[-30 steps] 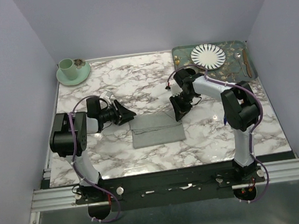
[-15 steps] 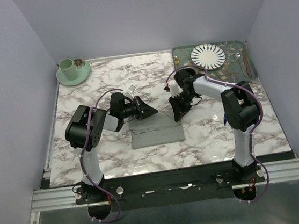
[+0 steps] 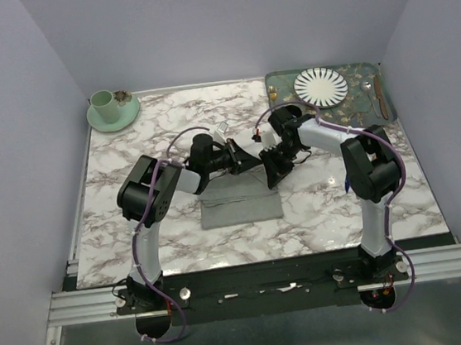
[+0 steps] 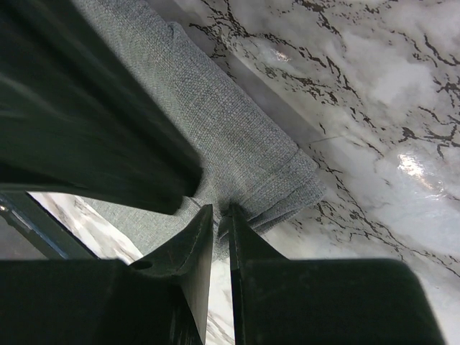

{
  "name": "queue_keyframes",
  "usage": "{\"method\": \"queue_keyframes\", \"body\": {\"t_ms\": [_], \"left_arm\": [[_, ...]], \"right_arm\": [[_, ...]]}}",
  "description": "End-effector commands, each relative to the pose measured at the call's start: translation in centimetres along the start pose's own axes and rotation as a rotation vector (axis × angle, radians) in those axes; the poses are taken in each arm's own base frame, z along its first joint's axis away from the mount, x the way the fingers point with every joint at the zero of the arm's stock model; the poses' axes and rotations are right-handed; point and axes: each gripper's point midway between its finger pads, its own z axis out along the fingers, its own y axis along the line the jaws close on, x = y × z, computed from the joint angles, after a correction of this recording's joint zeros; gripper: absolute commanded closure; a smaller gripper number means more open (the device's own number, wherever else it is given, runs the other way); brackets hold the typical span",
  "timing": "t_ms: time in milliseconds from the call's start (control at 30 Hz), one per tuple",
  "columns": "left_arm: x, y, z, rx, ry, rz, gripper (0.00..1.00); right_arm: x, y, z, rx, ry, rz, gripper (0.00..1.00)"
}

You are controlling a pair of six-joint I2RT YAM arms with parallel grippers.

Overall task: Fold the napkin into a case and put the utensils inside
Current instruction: Smooth out the 2/3-rectangle-folded napkin at the center of the board.

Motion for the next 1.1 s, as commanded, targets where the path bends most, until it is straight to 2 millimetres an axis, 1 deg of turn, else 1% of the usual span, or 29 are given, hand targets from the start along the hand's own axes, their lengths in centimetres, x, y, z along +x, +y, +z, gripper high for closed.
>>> {"method": "queue_keyframes", "body": {"t_ms": [0,67,100,167,200,233,267,300,333,400,433,467,500,533,567,600,633,667,733,767,900,1000,1033,1067], "left_arm": [[1.9,4.7,1.2,-0.157,0.014,-0.046,0.96],[2.4,5.9,1.2,-0.187,0.02,-0.054,0.97],[2.8,7.3,1.0,-0.232,0.028,-0.074,0.99],[3.1,8.3,1.1,-0.256,0.037,-0.072,0.99],[3.3,9.2,1.0,-0.277,0.042,-0.086,1.0],[3.4,9.5,0.9,-0.287,0.041,-0.086,1.0],[3.4,9.8,0.8,-0.293,0.04,-0.09,1.0],[3.4,9.8,0.8,-0.293,0.039,-0.088,1.0],[3.4,9.8,0.8,-0.293,0.038,-0.081,1.0],[3.4,9.7,0.8,-0.291,0.043,-0.073,1.0],[3.4,9.7,0.8,-0.292,0.043,-0.069,1.0],[3.4,9.7,0.8,-0.293,0.047,-0.06,1.0],[3.4,9.7,0.8,-0.294,0.05,-0.058,1.0],[3.3,9.7,0.7,-0.296,0.046,-0.059,1.0],[3.3,9.8,0.6,-0.297,0.047,-0.059,1.0],[3.5,9.9,0.5,-0.297,0.053,-0.057,1.0],[3.3,10.0,0.3,-0.298,0.051,-0.06,1.0],[3.3,10.4,-0.1,-0.307,0.047,-0.068,1.0],[3.3,10.6,-0.5,-0.309,0.05,-0.068,1.0],[3.5,10.9,-0.8,-0.317,0.053,-0.075,1.0],[3.2,11.2,-1.9,-0.326,0.051,-0.076,1.0],[3.0,11.2,-2.4,-0.329,0.05,-0.07,1.0],[2.8,11.3,-2.6,-0.328,0.046,-0.069,1.0],[2.7,11.2,-2.6,-0.325,0.05,-0.058,1.0]], "right_arm": [[-0.4,1.4,-1.0,-0.025,-0.036,-0.035,0.78],[-0.4,1.6,-1.2,-0.031,-0.043,-0.033,0.78],[-0.4,1.7,-1.4,-0.033,-0.047,-0.028,0.77],[-0.8,2.7,-2.1,-0.07,-0.062,-0.023,0.75],[-1.2,3.4,-2.9,-0.09,-0.086,-0.025,0.74],[-1.9,4.1,-3.7,-0.117,-0.116,-0.014,0.7],[-2.4,5.2,-4.4,-0.172,-0.144,-0.011,0.68],[-3.1,6.1,-5.4,-0.208,-0.178,-0.012,0.65],[-4.0,6.8,-5.8,-0.24,-0.213,0.016,0.62],[-4.8,8.5,-6.4,-0.336,-0.236,0.029,0.61],[-5.3,8.9,-6.2,-0.372,-0.242,0.056,0.6],[-5.3,9.4,-6.0,-0.43,-0.228,0.075,0.6],[-5.1,9.4,-5.6,-0.454,-0.214,0.101,0.6],[-4.9,9.1,-4.4,-0.48,-0.182,0.145,0.61],[-4.6,9.4,-4.2,-0.529,-0.165,0.163,0.62],[-3.6,8.8,-3.5,-0.548,-0.14,0.207,0.63],[-3.5,8.5,-2.9,-0.564,-0.139,0.225,0.64],[-3.0,8.1,-2.1,-0.586,-0.119,0.248,0.64],[-2.1,7.0,-0.8,-0.594,-0.098,0.298,0.65],[-1.5,6.5,0.1,-0.6,-0.074,0.331,0.65],[-0.1,5.5,2.4,-0.611,-0.029,0.42,0.66],[0.6,5.2,3.5,-0.628,0.006,0.473,0.67],[0.9,4.8,4.2,-0.623,0.021,0.496,0.68],[1.0,4.8,4.3,-0.633,0.029,0.514,0.68]]}}
